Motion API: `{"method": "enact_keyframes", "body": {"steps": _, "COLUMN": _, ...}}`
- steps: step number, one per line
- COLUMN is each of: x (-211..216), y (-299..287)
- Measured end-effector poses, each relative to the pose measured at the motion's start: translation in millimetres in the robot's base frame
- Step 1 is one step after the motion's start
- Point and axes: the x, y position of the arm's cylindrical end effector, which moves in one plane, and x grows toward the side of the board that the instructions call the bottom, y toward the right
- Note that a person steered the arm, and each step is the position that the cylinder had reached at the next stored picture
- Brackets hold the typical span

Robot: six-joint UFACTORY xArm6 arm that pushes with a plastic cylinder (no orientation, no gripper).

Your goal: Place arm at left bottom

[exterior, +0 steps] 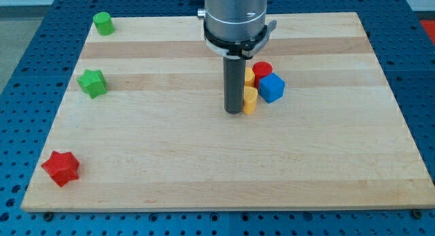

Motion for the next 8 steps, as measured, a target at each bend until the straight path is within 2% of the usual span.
{"method": "enact_keyframes", "body": {"steps": 3, "x": -10, "y": 0}}
{"method": "enact_keyframes", "body": {"steps": 4, "x": 13, "y": 0}}
{"method": "enact_keyframes", "body": {"steps": 5, "x": 83, "y": -24}}
{"method": "enact_keyframes", "body": {"steps": 6, "x": 147, "y": -100}}
{"method": "enact_keyframes", "body": {"steps": 7, "x": 167, "y": -181}}
{"method": "enact_keyframes", "body": {"steps": 8, "x": 167, "y": -242}}
